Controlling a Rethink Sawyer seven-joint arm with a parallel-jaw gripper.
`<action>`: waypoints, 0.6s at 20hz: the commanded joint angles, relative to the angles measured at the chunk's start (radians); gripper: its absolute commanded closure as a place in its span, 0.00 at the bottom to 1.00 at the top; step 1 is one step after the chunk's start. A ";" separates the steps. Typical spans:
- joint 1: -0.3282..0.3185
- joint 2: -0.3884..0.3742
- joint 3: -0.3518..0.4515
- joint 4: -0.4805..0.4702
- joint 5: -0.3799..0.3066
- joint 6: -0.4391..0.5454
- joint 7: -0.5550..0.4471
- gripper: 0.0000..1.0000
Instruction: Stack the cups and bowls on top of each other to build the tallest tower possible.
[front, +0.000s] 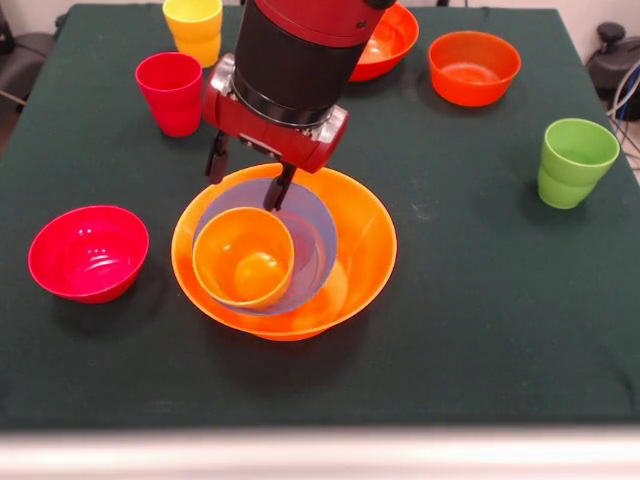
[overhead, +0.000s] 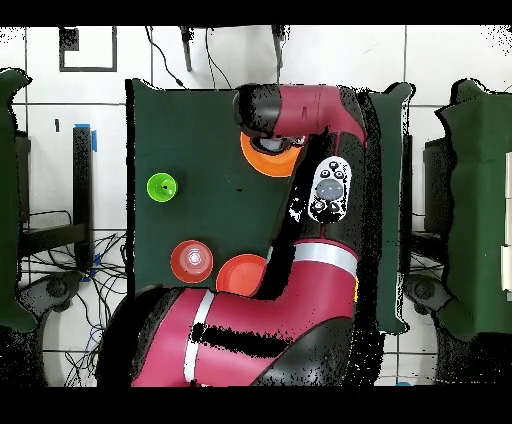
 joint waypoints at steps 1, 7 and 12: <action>0.020 0.012 0.134 0.091 0.000 0.007 -0.106 0.00; 0.018 0.002 0.131 0.108 0.002 0.025 -0.108 0.00; 0.018 0.003 0.125 0.112 -0.002 0.037 -0.110 0.00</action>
